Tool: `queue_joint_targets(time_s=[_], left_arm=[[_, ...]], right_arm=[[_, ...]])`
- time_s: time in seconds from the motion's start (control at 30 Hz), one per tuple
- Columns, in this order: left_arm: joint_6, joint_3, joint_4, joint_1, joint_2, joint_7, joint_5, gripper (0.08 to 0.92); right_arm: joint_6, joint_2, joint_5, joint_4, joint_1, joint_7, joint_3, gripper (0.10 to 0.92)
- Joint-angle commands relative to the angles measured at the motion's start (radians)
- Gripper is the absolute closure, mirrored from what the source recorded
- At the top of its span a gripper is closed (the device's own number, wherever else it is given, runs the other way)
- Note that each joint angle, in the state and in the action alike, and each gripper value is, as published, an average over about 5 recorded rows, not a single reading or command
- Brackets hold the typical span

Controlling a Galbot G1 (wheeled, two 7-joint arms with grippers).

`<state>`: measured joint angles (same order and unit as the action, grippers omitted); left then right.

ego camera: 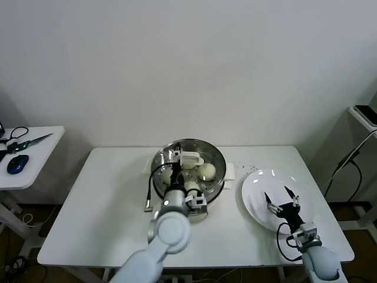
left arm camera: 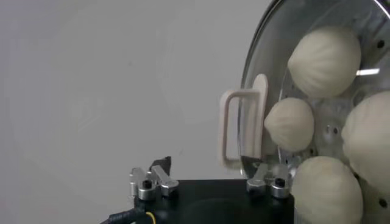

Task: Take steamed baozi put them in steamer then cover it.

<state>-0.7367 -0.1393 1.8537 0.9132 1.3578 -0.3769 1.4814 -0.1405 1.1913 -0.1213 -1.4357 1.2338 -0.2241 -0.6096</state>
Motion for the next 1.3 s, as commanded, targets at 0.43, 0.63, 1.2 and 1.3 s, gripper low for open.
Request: queue_joint_targets(time_s=[0.43,0.63,1.2,1.3], left_arm=[[0.077,0.394,0.338,0.375,-0.170,0.366,-0.541,0.177],[0.328,0.663,0.317,0.507,-0.120,0.509,-0.953,0.177],[0.731,0.870,0.093,0.650,0.040,0.558,-1.442,0.177],[0.737,0.872,0.082,0.639,0.046,0.547,-1.436,0.177]], right_arm=[[0.040,-0.001,-0.013,-0.050,0.008,0.010,0.001,0.203],[0.035,0.004,0.005,-0.062,0.005,0.010,0.006,0.203],[0.033,0.023,-0.035,-0.115,0.018,0.026,0.023,0.203],[0.027,0.018,-0.037,-0.114,0.021,0.022,0.024,0.203]])
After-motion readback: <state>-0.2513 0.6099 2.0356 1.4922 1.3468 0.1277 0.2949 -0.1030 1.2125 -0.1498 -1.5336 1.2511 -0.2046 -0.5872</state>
